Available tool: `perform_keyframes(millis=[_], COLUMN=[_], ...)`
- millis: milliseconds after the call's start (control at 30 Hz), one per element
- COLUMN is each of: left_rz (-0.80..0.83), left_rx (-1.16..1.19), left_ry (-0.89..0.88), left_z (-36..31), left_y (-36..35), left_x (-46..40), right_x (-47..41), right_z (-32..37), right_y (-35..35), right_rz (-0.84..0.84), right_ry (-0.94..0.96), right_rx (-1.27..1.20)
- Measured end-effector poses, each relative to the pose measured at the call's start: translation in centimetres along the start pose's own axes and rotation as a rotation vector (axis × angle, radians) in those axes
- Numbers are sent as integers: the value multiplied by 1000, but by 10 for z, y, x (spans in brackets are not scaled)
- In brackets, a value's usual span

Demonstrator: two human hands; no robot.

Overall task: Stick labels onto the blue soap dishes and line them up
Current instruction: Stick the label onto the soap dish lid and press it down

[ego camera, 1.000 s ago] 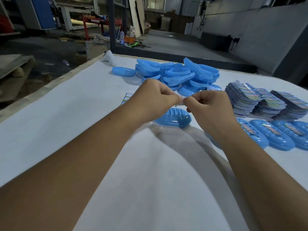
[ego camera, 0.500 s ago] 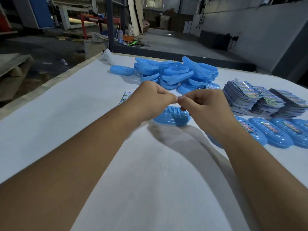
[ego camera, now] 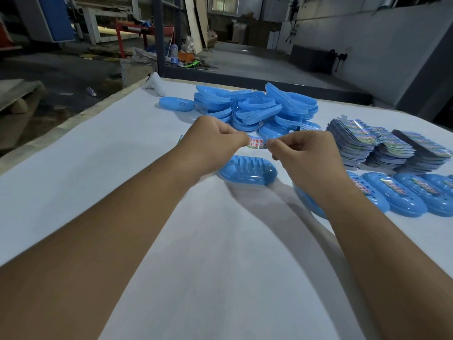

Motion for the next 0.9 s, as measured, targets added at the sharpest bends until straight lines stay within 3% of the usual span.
perform_keyframes(millis=[600, 900], left_rz=[8, -33], left_rx=[-13, -222], left_ry=[43, 19], left_z=[19, 22], left_y=[-13, -17], left_x=[-7, -14], right_x=[-6, -10], right_z=[-7, -8], right_y=[-9, -14], right_rz=[42, 131], right_ry=[-54, -68], right_rx=[127, 273])
Point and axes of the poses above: each hand's wrist, its own x-axis away from the middle knuckle, its own y-axis out of the back of the hand, z = x × y, the point moved 2 cm from there along -x, towards the middle knuckle, and after that the axes turned 1 degree about y, right-handed, at the moved point
